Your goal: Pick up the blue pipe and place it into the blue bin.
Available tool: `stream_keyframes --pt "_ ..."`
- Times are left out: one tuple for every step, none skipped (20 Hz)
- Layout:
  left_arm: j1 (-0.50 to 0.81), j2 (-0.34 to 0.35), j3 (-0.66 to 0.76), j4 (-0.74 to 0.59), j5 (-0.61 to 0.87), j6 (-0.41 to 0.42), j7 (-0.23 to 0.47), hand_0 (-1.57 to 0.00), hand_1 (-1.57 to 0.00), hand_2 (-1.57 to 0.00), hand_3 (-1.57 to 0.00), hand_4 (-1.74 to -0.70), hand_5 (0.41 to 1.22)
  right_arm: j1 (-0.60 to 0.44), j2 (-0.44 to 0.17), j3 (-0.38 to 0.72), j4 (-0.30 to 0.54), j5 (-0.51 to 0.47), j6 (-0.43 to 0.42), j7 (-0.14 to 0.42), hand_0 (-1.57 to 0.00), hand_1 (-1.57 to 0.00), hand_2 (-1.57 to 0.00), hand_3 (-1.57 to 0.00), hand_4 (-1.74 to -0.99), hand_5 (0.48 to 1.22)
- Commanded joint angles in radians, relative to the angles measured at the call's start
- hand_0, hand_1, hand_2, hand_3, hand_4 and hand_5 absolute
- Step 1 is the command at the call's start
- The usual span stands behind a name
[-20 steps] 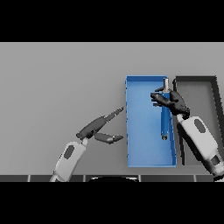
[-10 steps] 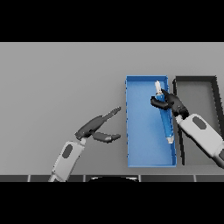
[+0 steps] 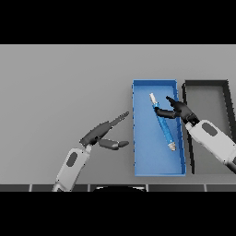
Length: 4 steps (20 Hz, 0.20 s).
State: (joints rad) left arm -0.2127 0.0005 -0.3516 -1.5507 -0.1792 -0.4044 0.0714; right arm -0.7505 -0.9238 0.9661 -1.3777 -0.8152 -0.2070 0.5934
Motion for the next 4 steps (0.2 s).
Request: stream_keyframes --pt "0.001 -0.002 -0.003 0.0 -0.003 0.002 -0.003 0.0 0.0 0.0 0.0 -0.93 0.496 -0.005 0.001 0.003 -0.004 0.001 0.007 0.003 -0.02 -0.02 -0.02 0.0 -1.084 0.713" --pt "-0.002 0.001 -0.001 0.004 -0.004 -0.001 -0.007 0.0 0.0 0.0 0.0 -0.93 0.496 -0.004 0.002 0.006 -0.005 0.003 0.014 0.0 -0.02 -0.02 -0.02 0.0 -1.084 0.712" --pt "-0.008 0.0 0.002 0.005 0.0 0.0 -0.011 0.0 0.0 0.0 0.0 -0.93 0.496 -0.007 -0.007 0.006 -0.024 -0.001 0.014 0.01 -0.02 -0.02 -0.02 0.0 -1.084 0.711" --pt "-0.01 0.001 0.004 -0.001 0.006 -0.003 -0.003 0.0 0.0 0.0 0.0 -0.93 0.495 -0.009 -0.002 0.006 -0.02 -0.002 0.014 0.012 -0.02 -0.02 -0.02 0.0 -1.084 0.714"
